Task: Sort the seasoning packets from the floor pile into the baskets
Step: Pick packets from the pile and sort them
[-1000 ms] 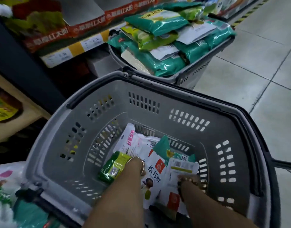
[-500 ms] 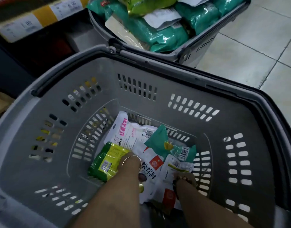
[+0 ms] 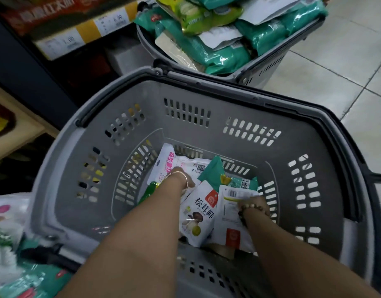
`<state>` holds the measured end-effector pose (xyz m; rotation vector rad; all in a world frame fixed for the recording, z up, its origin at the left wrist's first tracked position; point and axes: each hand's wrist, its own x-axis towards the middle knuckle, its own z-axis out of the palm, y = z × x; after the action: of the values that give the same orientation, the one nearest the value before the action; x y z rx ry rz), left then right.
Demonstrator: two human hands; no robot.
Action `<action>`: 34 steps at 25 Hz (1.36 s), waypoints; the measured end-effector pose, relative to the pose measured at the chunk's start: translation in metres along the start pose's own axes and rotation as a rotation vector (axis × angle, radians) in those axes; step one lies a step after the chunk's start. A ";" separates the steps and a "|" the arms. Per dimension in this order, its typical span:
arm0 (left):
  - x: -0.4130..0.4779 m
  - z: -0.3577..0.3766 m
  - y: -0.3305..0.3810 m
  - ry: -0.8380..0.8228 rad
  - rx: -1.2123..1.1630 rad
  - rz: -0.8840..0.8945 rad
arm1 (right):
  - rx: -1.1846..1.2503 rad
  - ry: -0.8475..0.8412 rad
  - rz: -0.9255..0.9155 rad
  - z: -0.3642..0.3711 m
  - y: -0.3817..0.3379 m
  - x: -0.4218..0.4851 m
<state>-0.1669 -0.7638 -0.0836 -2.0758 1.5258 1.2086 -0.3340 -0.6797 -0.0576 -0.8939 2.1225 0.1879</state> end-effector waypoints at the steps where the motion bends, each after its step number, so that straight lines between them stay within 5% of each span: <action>1: -0.005 -0.013 0.005 0.028 -0.012 0.049 | 0.010 0.106 0.027 -0.002 0.009 0.001; 5: -0.052 -0.054 0.012 0.142 -0.141 0.252 | 0.337 0.226 -0.089 -0.021 -0.018 -0.009; 12: -0.165 -0.100 -0.059 0.359 -0.399 0.501 | 0.282 0.331 -0.728 -0.030 -0.080 -0.104; 20: -0.253 -0.085 -0.240 0.812 -0.946 0.296 | 0.016 0.169 -1.327 0.043 -0.159 -0.255; 24: -0.260 -0.036 -0.314 0.902 -1.107 0.037 | 0.035 -0.139 -1.550 0.123 -0.163 -0.305; 29: -0.233 0.040 -0.369 0.874 -1.220 -0.227 | -0.136 -0.389 -1.177 0.240 -0.161 -0.256; 34: -0.176 0.100 -0.390 0.781 -1.284 -0.329 | -0.394 -0.306 -0.867 0.310 -0.149 -0.148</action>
<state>0.1201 -0.4313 -0.1009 -3.7418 0.3693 1.4982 0.0201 -0.5834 -0.1306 -1.8004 1.2838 0.2689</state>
